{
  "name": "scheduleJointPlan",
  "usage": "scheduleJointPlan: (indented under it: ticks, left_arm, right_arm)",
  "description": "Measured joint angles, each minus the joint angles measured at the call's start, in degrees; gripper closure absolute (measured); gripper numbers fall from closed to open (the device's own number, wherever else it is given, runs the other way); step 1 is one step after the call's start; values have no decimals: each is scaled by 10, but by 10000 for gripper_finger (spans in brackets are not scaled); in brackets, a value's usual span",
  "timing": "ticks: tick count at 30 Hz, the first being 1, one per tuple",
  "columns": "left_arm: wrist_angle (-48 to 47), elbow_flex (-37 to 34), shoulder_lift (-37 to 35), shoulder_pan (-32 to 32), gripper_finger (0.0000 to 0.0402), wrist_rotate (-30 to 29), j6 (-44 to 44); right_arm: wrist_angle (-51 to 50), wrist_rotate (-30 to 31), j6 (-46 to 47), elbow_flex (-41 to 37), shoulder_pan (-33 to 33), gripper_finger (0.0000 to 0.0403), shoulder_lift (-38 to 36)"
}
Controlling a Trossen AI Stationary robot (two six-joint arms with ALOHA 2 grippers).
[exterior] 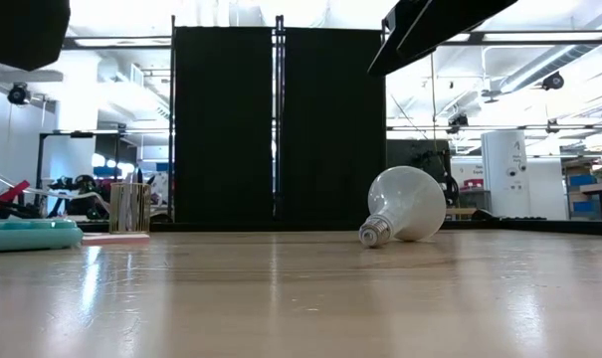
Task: Screw lightbulb
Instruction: Insert the lightbulb into the lamp
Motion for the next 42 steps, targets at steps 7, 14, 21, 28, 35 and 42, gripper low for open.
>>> scheduleJointPlan:
  ticks: [7,14,21,28,35,42]
  left_arm:
    - [-4,2,-7,-19,141,2,8]
    - [-3,1,-12,-41,141,6,13]
    - [-3,-4,-12,-63,153,3,16]
    - [-3,-5,-12,-64,229,-4,34]
    - [-7,-6,-13,-63,270,-5,48]
    - [-7,-6,-15,-31,269,6,69]
  right_arm:
    - [12,0,-5,0,-5,55,0]
    - [30,0,1,0,-15,55,0]
    - [43,0,6,0,-15,55,0]
    - [44,0,7,0,-17,55,0]
    - [45,0,-3,0,-24,55,0]
    - [49,0,-23,0,-39,55,0]
